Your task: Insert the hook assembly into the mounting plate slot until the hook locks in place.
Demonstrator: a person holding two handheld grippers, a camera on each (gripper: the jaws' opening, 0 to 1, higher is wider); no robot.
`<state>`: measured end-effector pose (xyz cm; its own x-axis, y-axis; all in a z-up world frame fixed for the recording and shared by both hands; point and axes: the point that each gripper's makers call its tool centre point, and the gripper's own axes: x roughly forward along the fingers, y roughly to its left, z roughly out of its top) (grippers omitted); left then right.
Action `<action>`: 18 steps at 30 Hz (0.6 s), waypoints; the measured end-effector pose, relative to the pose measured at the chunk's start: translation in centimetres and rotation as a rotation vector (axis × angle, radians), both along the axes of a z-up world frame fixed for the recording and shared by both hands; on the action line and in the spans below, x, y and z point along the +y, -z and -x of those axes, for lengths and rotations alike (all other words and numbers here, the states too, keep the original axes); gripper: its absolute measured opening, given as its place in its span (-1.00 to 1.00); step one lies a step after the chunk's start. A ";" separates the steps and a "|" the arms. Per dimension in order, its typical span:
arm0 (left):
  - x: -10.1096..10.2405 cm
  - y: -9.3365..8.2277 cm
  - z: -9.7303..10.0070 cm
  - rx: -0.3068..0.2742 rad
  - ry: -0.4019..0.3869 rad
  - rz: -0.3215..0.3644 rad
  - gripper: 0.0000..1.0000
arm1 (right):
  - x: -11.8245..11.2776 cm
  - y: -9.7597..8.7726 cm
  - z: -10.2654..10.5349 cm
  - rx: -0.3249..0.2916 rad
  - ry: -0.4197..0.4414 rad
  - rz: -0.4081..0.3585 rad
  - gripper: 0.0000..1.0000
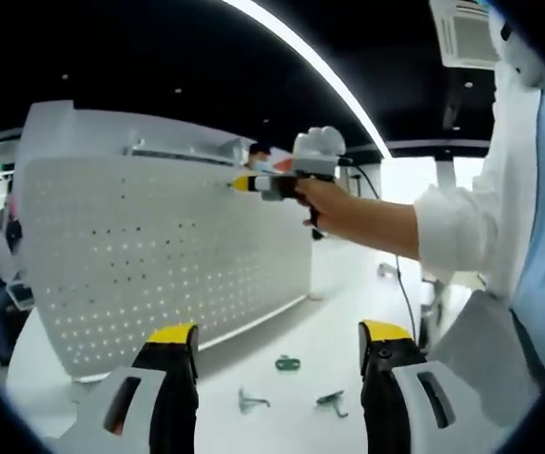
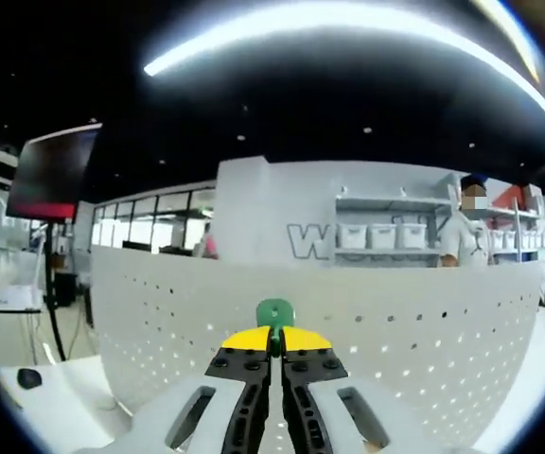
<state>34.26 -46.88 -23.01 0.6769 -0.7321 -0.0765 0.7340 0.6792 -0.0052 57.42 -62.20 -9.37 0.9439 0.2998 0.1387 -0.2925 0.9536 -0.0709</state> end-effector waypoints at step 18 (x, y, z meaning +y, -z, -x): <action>0.3 -0.4 0.0 -0.009 0.001 0.015 0.39 | 0.2 0.2 -0.6 0.008 0.041 -0.021 -1.00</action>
<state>34.21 -46.59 -22.62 0.6770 -0.7336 -0.0589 0.7345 0.6786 -0.0089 58.06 -62.02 -9.59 0.9563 0.2582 0.1375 -0.2539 0.9660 -0.0483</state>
